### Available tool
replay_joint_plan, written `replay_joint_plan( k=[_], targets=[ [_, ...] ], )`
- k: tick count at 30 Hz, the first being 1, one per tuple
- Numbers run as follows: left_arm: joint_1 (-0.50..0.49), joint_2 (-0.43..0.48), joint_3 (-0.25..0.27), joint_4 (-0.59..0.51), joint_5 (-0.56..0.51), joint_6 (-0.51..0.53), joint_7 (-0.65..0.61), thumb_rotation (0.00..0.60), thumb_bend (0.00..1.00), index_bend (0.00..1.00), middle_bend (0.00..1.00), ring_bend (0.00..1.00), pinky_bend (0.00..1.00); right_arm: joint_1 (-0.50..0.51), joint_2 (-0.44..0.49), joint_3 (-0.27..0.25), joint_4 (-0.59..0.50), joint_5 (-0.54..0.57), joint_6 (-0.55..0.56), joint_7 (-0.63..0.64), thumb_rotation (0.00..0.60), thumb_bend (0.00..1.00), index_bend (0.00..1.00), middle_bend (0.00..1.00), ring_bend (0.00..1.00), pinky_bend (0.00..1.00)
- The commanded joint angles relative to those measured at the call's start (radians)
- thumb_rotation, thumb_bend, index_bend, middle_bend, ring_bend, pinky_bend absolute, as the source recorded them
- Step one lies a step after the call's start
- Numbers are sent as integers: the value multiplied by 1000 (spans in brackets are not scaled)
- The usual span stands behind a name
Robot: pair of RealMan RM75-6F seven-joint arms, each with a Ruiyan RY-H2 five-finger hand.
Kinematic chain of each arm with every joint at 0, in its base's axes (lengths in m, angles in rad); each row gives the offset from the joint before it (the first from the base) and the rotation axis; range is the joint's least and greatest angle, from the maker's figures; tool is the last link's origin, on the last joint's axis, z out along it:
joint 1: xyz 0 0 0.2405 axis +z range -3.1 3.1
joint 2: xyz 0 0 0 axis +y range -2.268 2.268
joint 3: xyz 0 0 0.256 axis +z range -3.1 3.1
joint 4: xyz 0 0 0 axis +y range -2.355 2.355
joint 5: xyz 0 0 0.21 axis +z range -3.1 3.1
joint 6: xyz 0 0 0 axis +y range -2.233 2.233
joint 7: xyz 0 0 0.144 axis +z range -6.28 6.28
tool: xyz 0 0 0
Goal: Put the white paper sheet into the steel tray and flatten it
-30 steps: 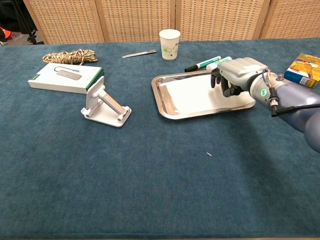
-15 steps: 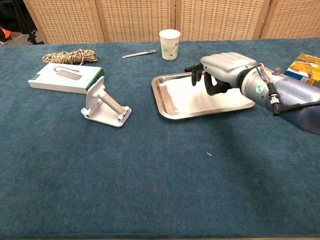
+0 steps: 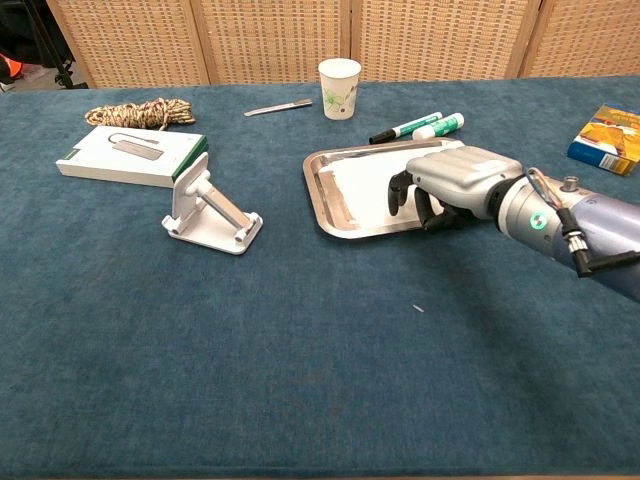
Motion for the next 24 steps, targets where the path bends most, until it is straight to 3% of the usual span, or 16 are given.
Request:
replay_joint_plan(
  k=[1,24],
  targets=[
    [0,0,-1,0,-1,-1,-1,600,0,0,0,0,0,0,-9,-5,17,-2,-5,1,600,1000,349,274,159,110],
    [-4,-1,-3,5,-10,-11,0,600,0,0,0,0,0,11,-71,7,116,-10,-33,20,600,1000,350,274,158,110]
  ],
)
